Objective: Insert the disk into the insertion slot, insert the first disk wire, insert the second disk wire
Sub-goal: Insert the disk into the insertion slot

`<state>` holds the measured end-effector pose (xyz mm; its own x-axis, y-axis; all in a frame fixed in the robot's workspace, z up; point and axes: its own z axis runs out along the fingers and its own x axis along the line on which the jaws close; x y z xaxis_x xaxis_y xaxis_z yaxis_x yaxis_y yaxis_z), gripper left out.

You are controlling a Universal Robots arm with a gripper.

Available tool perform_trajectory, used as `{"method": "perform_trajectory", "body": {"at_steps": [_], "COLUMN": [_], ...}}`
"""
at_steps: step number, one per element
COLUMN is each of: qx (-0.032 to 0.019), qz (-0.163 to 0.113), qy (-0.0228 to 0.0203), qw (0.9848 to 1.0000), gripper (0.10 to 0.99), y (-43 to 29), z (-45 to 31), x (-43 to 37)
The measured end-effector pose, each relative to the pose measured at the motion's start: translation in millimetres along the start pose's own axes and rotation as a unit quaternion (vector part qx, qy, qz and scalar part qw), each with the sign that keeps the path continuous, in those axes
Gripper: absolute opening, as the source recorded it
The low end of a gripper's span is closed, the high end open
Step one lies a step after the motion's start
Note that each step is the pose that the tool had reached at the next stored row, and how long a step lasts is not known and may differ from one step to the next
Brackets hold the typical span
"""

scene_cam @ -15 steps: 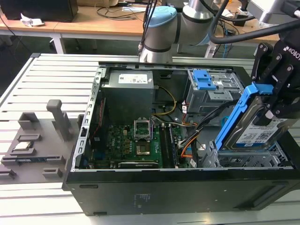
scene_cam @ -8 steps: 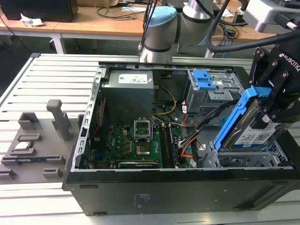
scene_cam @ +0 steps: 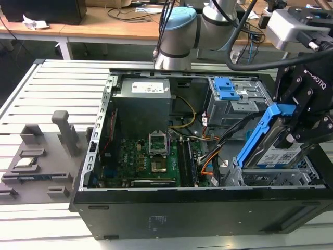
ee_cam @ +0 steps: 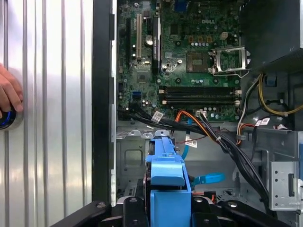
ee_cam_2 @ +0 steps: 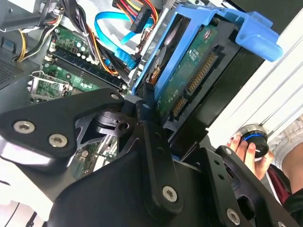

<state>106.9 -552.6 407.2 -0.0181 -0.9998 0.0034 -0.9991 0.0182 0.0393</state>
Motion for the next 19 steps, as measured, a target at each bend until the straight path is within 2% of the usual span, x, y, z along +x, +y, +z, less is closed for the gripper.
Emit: {"method": "perform_trajectory", "body": {"at_steps": [8,16,17,19], "qx": [0.0000,0.0000,0.0000,0.0000], "qz": [0.000,0.000,0.000,0.000], "qy": [0.0000,0.0001,0.0000,0.0001], "qw": [1.0000,1.0000,1.0000,1.0000], "gripper": [0.361,0.373,0.431,0.431], "y": [-0.4,-0.4,-0.4,-0.4], "z": [10.1,11.0,11.1,11.2], "x": [0.0,0.0,0.0,0.0]}}
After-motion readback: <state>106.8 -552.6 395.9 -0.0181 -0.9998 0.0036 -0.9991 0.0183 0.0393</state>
